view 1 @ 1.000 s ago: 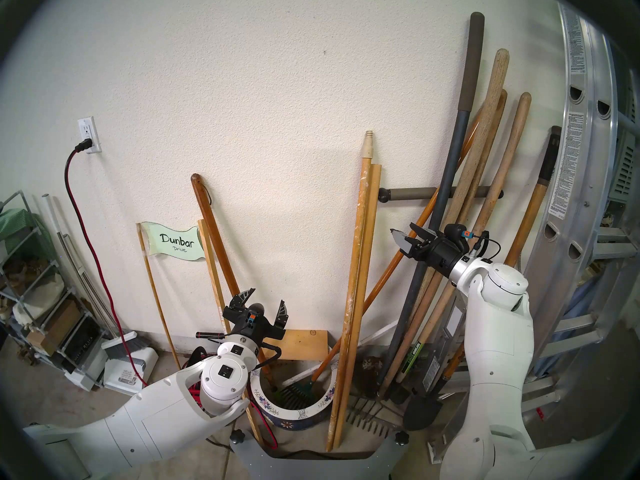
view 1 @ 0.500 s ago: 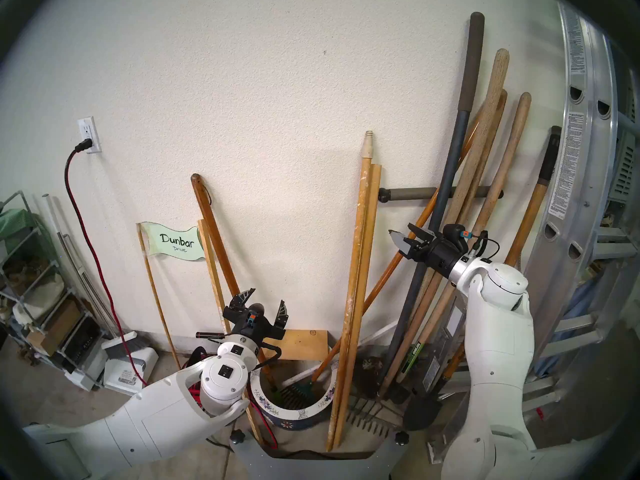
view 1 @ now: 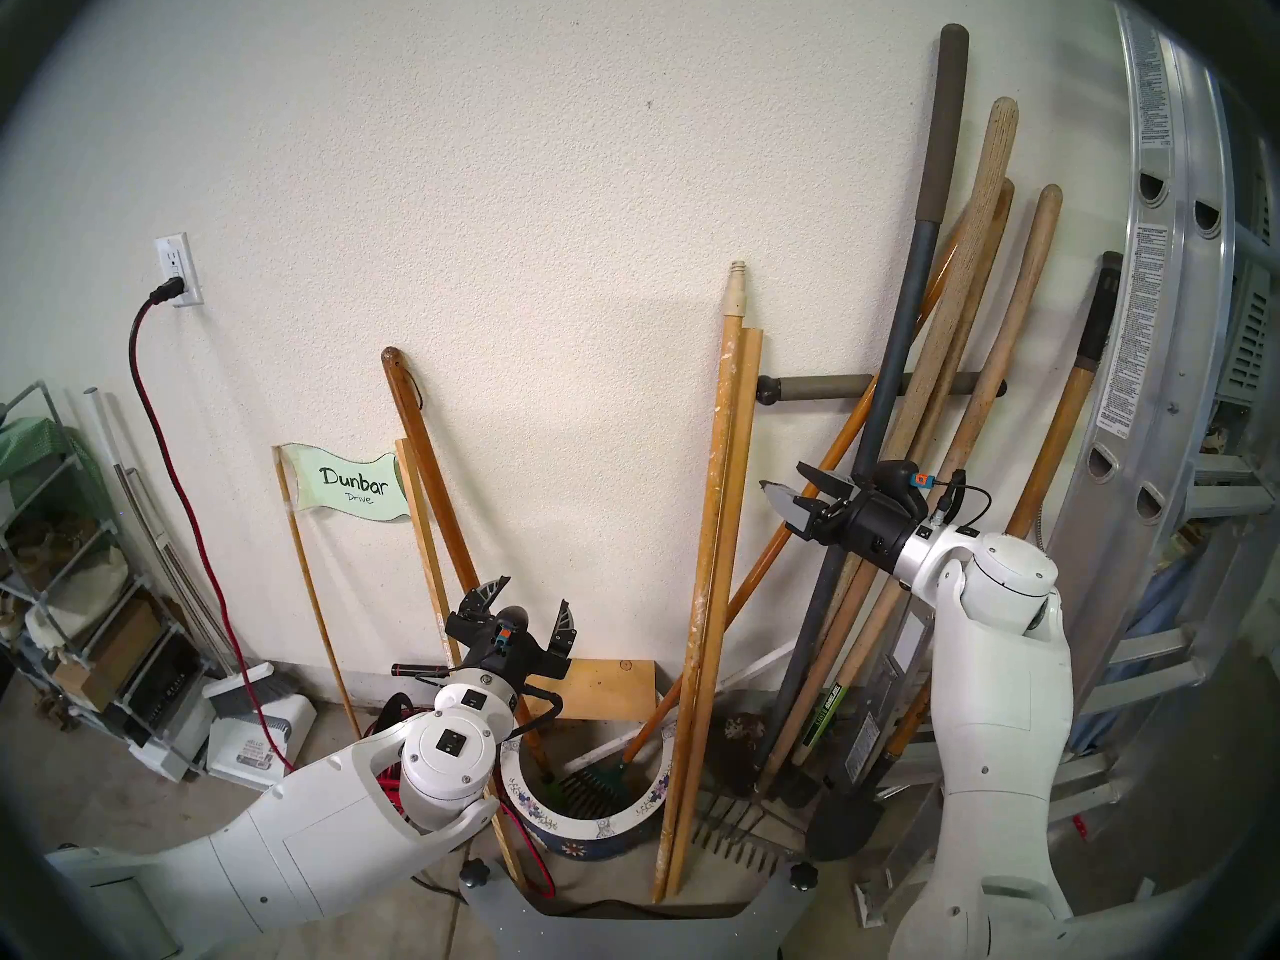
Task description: Put wooden sticks into the pot
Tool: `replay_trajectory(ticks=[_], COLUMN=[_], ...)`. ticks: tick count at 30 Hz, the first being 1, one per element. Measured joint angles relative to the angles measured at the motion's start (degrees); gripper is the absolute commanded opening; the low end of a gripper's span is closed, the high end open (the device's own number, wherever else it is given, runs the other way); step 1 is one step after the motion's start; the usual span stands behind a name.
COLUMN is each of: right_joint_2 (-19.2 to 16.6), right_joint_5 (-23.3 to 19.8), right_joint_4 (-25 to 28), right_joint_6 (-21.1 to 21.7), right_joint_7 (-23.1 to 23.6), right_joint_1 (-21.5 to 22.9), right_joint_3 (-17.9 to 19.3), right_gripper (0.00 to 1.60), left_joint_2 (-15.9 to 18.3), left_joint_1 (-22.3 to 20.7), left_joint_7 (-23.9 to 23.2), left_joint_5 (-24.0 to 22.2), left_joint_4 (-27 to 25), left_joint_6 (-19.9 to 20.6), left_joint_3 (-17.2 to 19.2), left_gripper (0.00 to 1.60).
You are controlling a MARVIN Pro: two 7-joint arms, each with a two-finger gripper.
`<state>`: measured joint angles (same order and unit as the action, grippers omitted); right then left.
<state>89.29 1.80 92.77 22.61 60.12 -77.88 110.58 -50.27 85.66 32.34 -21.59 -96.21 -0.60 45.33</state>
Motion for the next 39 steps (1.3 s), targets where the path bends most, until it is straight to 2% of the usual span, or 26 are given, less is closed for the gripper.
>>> replay_trajectory(ticks=[5,13,28,29,30,31,32,33,35,36,37,39], right_joint_2=[0.54,2.20,4.28,4.37,4.47,4.49,4.51,4.57,4.63,4.68,4.74,4.84], right_joint_5=[0.84,2.30,3.97,4.23,4.54,4.64,4.74,5.02,5.38,5.61,5.86,6.06], right_joint_4=[1.02,0.64,-2.89,-3.23,-3.66,-3.77,-3.88,-4.20,-4.58,-4.87,-5.14,-5.35], right_joint_6=[-0.07,-2.44,-4.74,-5.01,-5.36,-5.48,-5.60,-5.94,-6.33,-6.58,-6.84,-7.03], right_joint_7=[0.12,-1.36,-3.22,-3.49,-3.84,-3.94,-4.04,-4.33,-4.63,-4.83,-5.05,-5.24], right_joint_1=[-1.71,-4.06,-4.78,-4.68,-4.50,-4.45,-4.40,-4.25,-4.03,-3.86,-3.71,-3.56], right_joint_3=[-0.42,-1.17,-4.55,-4.73,-4.92,-4.98,-5.05,-5.22,-5.44,-5.59,-5.76,-5.86], right_gripper=[1.60,1.60,1.60,1.54,1.02,1.02,0.84,0.82,1.47,1.49,1.60,1.60], left_joint_2=[0.03,0.08,0.18,0.18,0.19,0.19,0.20,0.20,0.21,0.22,0.23,0.24], left_joint_1=[-0.03,-0.10,-0.20,-0.20,-0.21,-0.22,-0.22,-0.23,-0.24,-0.25,-0.26,-0.27], left_joint_7=[0.03,0.10,0.20,0.21,0.22,0.22,0.22,0.23,0.25,0.26,0.26,0.27], left_joint_5=[-0.04,-0.12,-0.23,-0.24,-0.25,-0.25,-0.25,-0.26,-0.27,-0.27,-0.28,-0.29], left_joint_4=[0.00,0.00,0.00,0.00,0.00,0.00,0.00,0.00,0.00,0.00,0.00,0.00], left_joint_6=[-0.01,-0.02,-0.05,-0.05,-0.06,-0.06,-0.06,-0.06,-0.06,-0.07,-0.07,-0.08], left_joint_3=[-0.07,-0.16,-0.35,-0.36,-0.38,-0.38,-0.38,-0.39,-0.41,-0.43,-0.45,-0.47], left_gripper=[1.60,1.60,1.60,1.60,1.60,1.60,1.60,1.60,1.60,1.60,1.60,1.60])
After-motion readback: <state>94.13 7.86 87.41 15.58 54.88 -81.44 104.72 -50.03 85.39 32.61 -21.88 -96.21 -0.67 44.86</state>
